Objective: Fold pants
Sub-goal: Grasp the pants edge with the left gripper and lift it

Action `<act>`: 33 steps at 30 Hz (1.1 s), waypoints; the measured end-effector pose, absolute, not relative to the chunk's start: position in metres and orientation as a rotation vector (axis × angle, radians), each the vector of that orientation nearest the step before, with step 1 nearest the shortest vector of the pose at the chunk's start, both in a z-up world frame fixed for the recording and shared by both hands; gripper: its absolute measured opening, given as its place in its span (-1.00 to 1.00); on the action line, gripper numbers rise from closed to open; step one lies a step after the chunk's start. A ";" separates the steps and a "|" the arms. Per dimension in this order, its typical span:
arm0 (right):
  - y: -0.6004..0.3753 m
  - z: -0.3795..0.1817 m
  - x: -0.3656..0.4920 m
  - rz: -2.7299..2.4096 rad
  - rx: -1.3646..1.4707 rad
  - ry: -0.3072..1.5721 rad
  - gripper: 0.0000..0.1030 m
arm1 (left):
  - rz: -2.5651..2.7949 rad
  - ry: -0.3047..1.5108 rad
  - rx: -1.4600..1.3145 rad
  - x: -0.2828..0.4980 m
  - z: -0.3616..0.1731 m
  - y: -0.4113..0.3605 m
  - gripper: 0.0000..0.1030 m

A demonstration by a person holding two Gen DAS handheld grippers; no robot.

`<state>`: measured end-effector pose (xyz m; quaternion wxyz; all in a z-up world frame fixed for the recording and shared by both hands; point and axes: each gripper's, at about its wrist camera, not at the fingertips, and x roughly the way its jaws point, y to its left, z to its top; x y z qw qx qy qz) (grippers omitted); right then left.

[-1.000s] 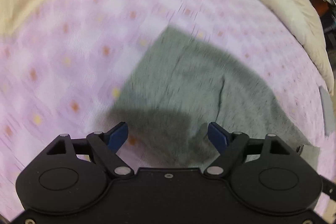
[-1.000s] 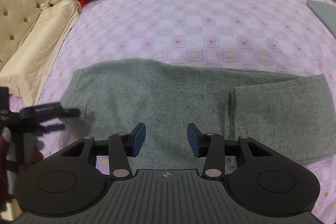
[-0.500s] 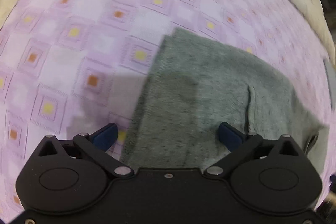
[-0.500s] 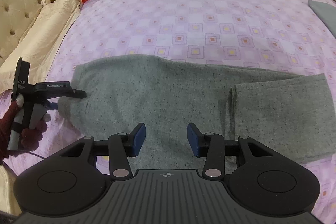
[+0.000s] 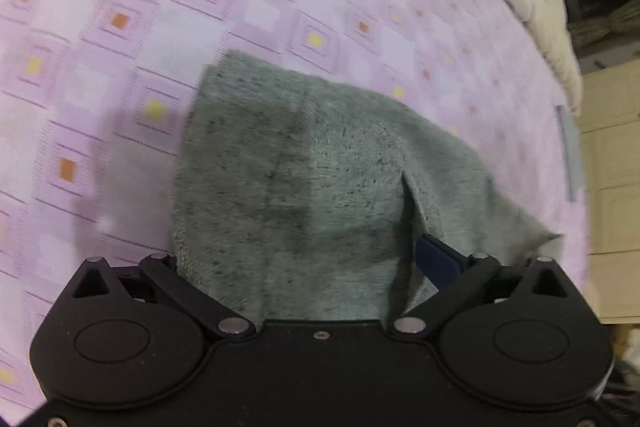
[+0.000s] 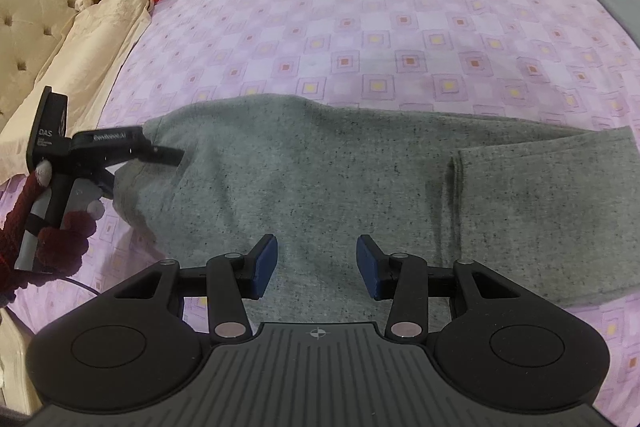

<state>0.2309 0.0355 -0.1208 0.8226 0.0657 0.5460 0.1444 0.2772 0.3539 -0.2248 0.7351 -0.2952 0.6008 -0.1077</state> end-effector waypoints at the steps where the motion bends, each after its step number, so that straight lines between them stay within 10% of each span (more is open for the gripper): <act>1: 0.035 -0.123 0.232 0.307 0.136 1.166 -0.18 | -0.229 1.322 -0.644 0.277 -0.223 0.352 0.78; 2: 0.036 -0.125 0.234 0.305 0.129 1.169 -0.18 | -0.193 1.329 -0.596 0.277 -0.219 0.348 0.33; 7: 0.031 -0.143 0.246 0.226 0.077 1.199 -0.20 | -0.112 1.319 -0.518 0.273 -0.196 0.343 -0.32; 15: 0.020 -0.167 0.281 0.212 0.008 1.170 -0.62 | -0.033 1.261 -0.425 0.256 -0.141 0.323 -0.40; 33: 0.006 -0.162 0.303 0.298 0.054 1.051 -0.63 | 0.128 1.225 -0.415 0.245 -0.121 0.302 -0.66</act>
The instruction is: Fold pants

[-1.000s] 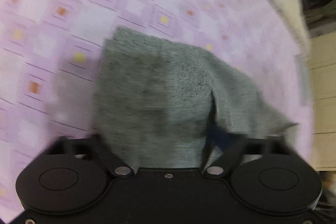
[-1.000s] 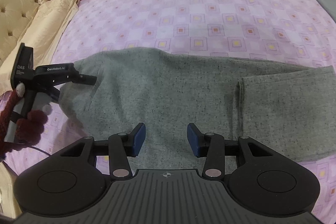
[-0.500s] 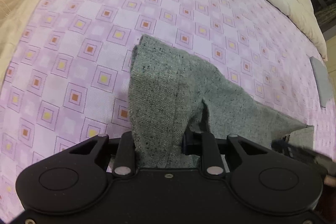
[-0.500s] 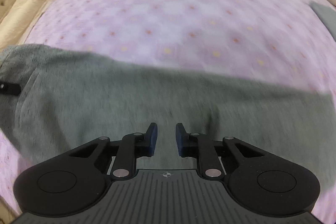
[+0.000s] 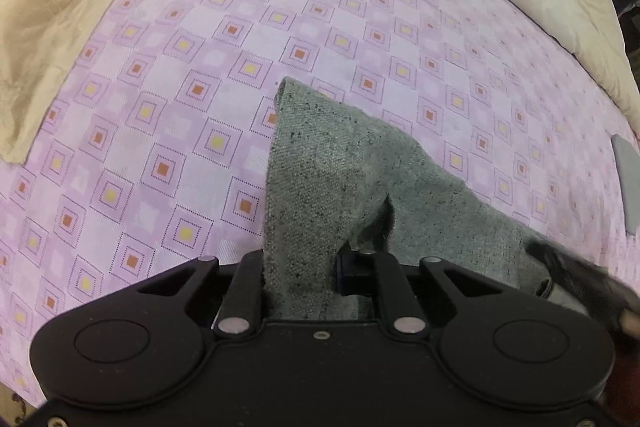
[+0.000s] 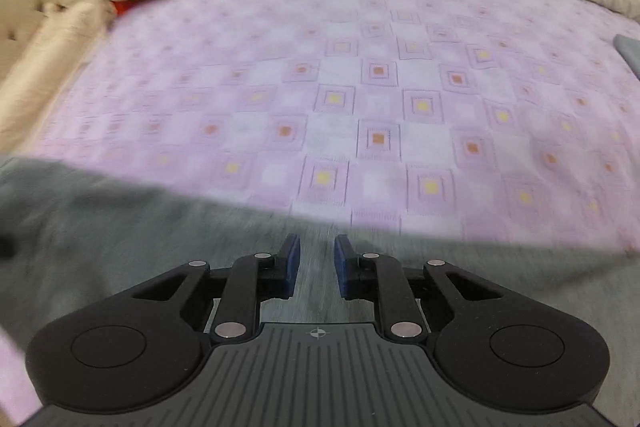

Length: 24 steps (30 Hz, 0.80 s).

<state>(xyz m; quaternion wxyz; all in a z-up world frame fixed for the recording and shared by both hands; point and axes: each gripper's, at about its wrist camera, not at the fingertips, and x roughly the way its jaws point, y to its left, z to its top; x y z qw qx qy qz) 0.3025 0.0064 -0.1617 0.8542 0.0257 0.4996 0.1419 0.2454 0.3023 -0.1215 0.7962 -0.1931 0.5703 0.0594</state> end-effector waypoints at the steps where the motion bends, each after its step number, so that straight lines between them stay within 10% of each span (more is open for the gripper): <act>1: -0.001 -0.160 0.288 0.294 0.053 1.056 -0.63 | 0.133 1.222 -0.409 0.245 -0.119 0.299 -0.66; 24: -0.140 -0.147 0.224 0.457 0.196 1.073 -0.68 | 0.017 1.047 -0.245 0.222 0.017 0.052 -0.79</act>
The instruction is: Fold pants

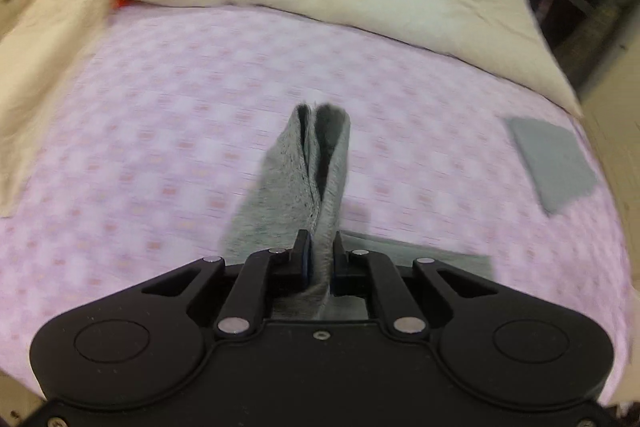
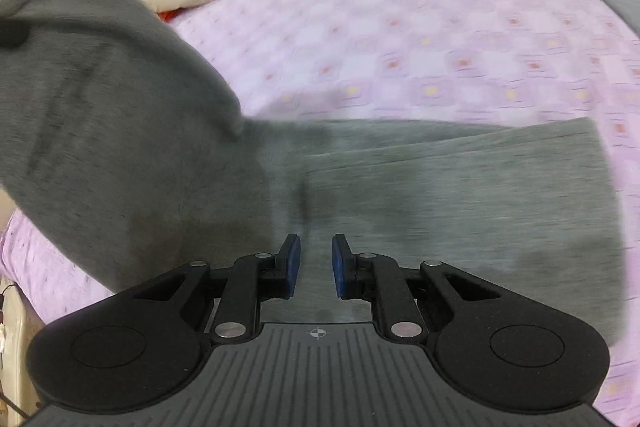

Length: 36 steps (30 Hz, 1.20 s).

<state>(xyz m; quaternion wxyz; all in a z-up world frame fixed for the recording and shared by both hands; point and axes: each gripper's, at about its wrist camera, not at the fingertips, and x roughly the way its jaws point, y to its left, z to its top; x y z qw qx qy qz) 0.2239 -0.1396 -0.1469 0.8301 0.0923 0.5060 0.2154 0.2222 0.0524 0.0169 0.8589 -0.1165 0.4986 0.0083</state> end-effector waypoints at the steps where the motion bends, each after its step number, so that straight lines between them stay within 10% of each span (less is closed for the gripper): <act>1: -0.152 -0.148 0.223 0.441 0.198 1.075 -0.68 | 0.000 1.067 -0.250 0.227 0.009 0.032 -0.79; 10: -0.236 -0.172 0.218 0.273 0.213 1.154 -0.64 | -0.142 1.236 -0.261 0.240 -0.073 -0.087 -0.62; 36: -0.216 -0.181 0.270 0.201 0.386 1.133 0.17 | -0.032 1.464 0.073 0.204 -0.203 0.023 -0.65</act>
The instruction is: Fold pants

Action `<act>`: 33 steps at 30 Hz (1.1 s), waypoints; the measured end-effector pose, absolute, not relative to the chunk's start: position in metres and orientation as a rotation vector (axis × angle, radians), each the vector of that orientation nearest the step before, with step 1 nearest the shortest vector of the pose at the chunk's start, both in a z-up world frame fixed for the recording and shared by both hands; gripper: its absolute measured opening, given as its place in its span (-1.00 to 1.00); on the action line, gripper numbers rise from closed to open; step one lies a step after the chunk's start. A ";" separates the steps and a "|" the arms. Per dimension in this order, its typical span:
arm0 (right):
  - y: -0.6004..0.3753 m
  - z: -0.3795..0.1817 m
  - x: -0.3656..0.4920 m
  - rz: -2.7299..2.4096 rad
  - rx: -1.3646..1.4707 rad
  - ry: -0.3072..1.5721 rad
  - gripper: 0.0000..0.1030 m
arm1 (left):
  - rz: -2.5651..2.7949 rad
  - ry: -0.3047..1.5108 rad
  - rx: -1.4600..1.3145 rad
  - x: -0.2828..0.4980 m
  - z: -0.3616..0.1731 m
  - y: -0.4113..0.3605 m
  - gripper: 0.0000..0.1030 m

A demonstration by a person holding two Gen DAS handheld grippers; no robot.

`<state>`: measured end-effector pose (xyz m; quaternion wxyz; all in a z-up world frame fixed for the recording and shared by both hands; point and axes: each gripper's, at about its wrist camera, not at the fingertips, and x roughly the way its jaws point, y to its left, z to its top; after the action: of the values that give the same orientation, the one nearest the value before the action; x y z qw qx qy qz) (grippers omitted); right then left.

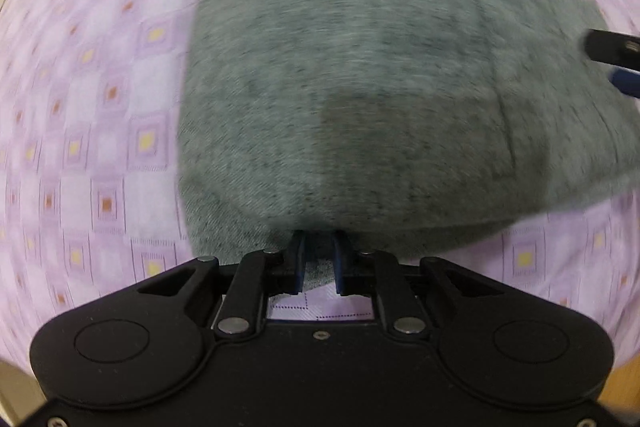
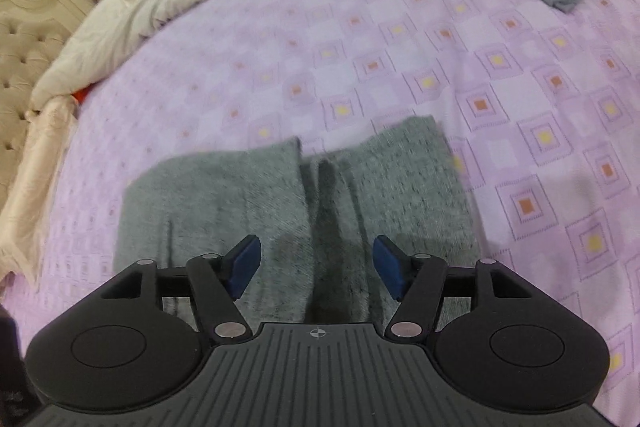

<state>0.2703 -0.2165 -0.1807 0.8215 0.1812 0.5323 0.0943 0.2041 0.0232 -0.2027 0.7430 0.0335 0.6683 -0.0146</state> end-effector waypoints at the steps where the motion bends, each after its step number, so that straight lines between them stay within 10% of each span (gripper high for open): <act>1: -0.216 -0.186 0.271 0.191 0.383 1.154 0.17 | -0.062 1.458 0.074 0.204 -0.198 0.023 -0.64; 10: -0.213 -0.196 0.272 0.190 0.432 1.211 0.12 | 0.020 1.342 -0.035 0.188 -0.152 0.086 -0.53; 14: -0.199 -0.176 0.269 0.253 0.355 1.167 -0.89 | 0.151 1.341 -0.104 0.185 -0.152 0.124 -0.53; 22: -0.211 -0.079 0.246 0.386 0.264 0.986 -0.96 | 0.240 1.323 -0.153 0.179 -0.141 0.144 -0.53; 26: -0.252 -0.117 0.254 0.205 0.213 1.068 -0.95 | 0.197 1.320 -0.135 0.189 -0.146 0.133 -0.53; 28: -0.262 -0.140 0.258 0.205 0.235 1.096 -0.89 | 0.172 1.326 -0.104 0.193 -0.150 0.122 -0.53; 32: -0.261 -0.141 0.255 0.259 0.249 1.039 0.42 | 0.127 1.328 -0.091 0.196 -0.144 0.104 -0.53; 33: -0.259 -0.138 0.255 0.264 0.246 1.029 0.42 | 0.120 1.329 -0.091 0.195 -0.143 0.101 -0.53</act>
<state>0.2549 -0.2590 -0.1378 0.8551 0.1171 0.4892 0.1254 0.1955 0.1005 -0.1435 0.7845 -0.0423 0.6161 0.0555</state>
